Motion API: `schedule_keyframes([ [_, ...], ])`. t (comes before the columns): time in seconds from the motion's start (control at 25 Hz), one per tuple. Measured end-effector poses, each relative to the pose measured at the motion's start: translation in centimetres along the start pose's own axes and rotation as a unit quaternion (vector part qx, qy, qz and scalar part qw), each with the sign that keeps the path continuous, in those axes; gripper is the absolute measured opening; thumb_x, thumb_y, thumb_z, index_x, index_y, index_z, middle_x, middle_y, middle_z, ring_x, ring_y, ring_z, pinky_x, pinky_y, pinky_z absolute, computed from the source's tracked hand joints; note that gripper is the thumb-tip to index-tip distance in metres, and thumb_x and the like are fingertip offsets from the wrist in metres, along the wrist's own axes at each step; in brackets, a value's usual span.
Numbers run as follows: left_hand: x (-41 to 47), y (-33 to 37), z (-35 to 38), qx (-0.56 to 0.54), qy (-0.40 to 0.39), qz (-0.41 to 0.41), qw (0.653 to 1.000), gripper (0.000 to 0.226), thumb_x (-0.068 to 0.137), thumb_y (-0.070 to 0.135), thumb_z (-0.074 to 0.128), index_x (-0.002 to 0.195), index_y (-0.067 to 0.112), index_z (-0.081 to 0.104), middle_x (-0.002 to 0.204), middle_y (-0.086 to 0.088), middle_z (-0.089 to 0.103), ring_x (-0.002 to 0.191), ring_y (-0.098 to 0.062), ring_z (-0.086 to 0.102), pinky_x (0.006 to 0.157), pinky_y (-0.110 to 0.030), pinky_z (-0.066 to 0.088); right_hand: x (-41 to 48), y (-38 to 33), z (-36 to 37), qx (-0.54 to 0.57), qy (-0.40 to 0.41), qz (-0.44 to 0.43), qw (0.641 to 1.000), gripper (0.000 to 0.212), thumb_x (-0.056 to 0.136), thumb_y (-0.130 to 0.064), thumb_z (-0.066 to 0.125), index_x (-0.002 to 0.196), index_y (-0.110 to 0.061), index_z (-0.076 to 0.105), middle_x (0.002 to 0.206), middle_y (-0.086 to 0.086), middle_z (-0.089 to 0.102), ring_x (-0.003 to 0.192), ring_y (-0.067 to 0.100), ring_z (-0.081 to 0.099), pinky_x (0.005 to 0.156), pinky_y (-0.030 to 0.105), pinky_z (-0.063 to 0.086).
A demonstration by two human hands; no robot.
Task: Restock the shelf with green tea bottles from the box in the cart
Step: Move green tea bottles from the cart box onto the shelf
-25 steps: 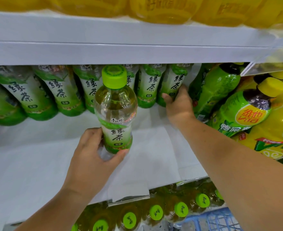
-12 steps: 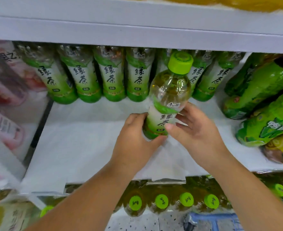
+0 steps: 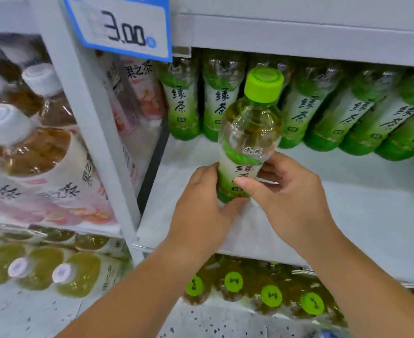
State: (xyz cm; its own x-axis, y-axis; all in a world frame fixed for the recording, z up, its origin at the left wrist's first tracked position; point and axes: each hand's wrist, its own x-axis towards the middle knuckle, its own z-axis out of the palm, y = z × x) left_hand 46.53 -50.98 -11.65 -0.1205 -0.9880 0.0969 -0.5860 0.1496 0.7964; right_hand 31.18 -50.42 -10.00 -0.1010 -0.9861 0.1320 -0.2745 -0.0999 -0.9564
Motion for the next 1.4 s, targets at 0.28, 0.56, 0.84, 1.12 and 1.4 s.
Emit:
schedule_keyframes([
  [0.28,1.6,-2.3,-2.9,0.025,0.040,-0.057,0.997,0.049,0.087,0.031,0.075,0.129,0.024,0.050,0.120,0.004,0.059,0.114,-0.018,0.054,0.093,-0.041,0.048,3.2,-0.8,5.4,-0.019,0.009,-0.040,0.999,0.032,0.080,-0.021,0.083,0.110,-0.024,0.072,0.094,-0.022,0.074,0.089,-0.010,0.067,0.073,0.005,0.049],
  [0.56,3.5,-3.5,-3.6,0.021,0.073,-0.129,0.989,0.059,0.095,0.028,0.065,0.145,0.016,0.037,0.131,-0.009,0.049,0.127,-0.028,0.047,0.104,-0.041,0.040,6.2,-1.3,9.0,-0.042,0.019,-0.055,0.997,0.028,0.080,-0.025,0.083,0.104,-0.028,0.067,0.091,-0.022,0.069,0.087,-0.013,0.064,0.074,0.004,0.047],
  [0.84,4.0,-3.5,-4.0,-0.058,0.135,-0.163,0.976,0.058,0.094,0.026,0.069,0.146,0.017,0.045,0.140,-0.004,0.054,0.131,-0.018,0.044,0.104,-0.022,0.028,7.2,-1.2,10.8,-0.040,0.045,-0.030,0.998,0.032,0.080,-0.027,0.083,0.108,-0.018,0.072,0.098,-0.009,0.074,0.093,0.000,0.068,0.085,0.017,0.054],
  [1.12,4.4,-3.3,-4.2,-0.095,0.132,-0.175,0.971,0.058,0.092,0.022,0.070,0.144,0.019,0.045,0.137,0.000,0.057,0.111,-0.001,0.044,0.082,-0.002,0.021,7.0,-1.6,11.2,-0.039,0.069,-0.010,0.997,0.031,0.078,-0.026,0.085,0.105,-0.017,0.073,0.096,-0.008,0.074,0.092,0.001,0.069,0.087,0.023,0.056],
  [1.4,4.9,-3.0,-4.7,-0.063,0.094,-0.182,0.977,0.060,0.093,0.026,0.069,0.146,0.021,0.042,0.144,-0.003,0.052,0.134,-0.024,0.046,0.110,-0.038,0.036,6.4,-2.4,11.6,-0.039,0.096,0.010,0.995,0.036,0.075,-0.027,0.087,0.106,-0.014,0.076,0.096,-0.006,0.076,0.091,0.004,0.071,0.087,0.031,0.057],
])
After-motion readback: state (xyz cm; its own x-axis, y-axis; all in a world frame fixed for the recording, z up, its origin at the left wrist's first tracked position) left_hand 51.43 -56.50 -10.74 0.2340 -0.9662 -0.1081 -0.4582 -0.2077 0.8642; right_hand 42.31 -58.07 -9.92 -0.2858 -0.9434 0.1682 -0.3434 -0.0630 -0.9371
